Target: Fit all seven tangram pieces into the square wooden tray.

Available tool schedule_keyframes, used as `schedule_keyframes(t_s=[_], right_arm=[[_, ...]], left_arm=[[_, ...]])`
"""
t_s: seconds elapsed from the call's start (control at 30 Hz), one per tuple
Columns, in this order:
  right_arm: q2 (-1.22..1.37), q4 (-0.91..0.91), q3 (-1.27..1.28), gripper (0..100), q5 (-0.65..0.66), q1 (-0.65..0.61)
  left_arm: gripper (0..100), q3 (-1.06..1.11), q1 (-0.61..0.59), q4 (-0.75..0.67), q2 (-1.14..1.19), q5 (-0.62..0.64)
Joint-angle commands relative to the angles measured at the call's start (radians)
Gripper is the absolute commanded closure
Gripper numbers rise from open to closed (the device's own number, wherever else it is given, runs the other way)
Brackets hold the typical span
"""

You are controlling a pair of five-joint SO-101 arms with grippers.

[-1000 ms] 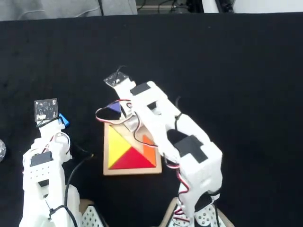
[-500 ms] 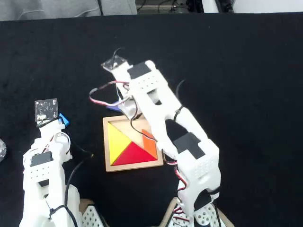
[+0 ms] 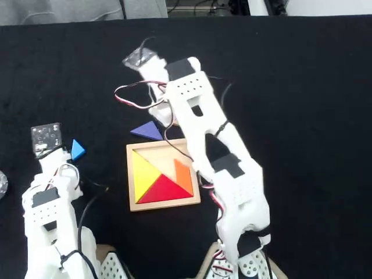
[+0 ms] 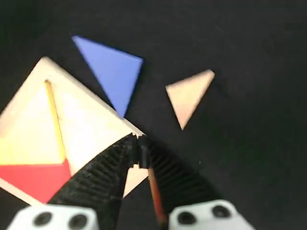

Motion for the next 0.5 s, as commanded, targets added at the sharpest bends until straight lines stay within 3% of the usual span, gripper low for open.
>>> schedule_keyframes(t_s=[0.0,0.1,0.17,0.47], right_arm=[[0.019,-0.006,-0.056,83.2,0.173,-0.035],[0.070,0.000,-0.050,67.0,0.315,-0.058],[0.099,0.012,-0.058,60.7,0.341,-0.084],[0.120,-0.048,-0.053,66.0,0.330,-0.133]], left_arm=[[97,-0.050,-0.035,0.009,-0.012,0.003],[97,-0.053,-0.050,0.005,-0.012,0.003],[97,-0.053,-0.050,0.005,-0.012,0.003],[97,-0.053,-0.053,0.005,-0.012,0.003]])
